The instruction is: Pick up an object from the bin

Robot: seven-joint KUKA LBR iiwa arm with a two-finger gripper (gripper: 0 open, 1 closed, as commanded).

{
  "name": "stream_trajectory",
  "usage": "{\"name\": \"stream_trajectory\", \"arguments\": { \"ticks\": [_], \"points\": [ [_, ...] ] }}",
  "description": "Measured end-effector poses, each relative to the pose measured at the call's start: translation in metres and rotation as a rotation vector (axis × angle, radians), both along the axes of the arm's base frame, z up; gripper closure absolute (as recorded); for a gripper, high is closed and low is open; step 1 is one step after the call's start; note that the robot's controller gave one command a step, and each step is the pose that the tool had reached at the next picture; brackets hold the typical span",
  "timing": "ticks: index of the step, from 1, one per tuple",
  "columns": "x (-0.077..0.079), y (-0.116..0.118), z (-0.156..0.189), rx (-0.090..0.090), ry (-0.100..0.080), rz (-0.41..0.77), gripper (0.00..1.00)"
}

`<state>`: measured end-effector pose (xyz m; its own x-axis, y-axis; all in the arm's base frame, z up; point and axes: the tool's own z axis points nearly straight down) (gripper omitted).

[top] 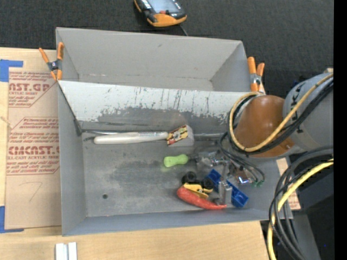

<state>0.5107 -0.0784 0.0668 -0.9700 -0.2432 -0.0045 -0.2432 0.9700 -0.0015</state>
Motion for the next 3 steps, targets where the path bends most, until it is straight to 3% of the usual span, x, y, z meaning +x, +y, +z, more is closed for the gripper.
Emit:
{"name": "stream_trajectory", "arguments": {
  "ticks": [1, 2, 3],
  "points": [
    [-0.023, 0.083, 0.04, 0.007, -0.012, -0.187, 0.0],
    [-0.005, 0.037, 0.005, 0.0, -0.007, -0.052, 1.0],
    [-0.005, 0.037, 0.005, 0.0, -0.007, -0.052, 1.0]
  ]
}}
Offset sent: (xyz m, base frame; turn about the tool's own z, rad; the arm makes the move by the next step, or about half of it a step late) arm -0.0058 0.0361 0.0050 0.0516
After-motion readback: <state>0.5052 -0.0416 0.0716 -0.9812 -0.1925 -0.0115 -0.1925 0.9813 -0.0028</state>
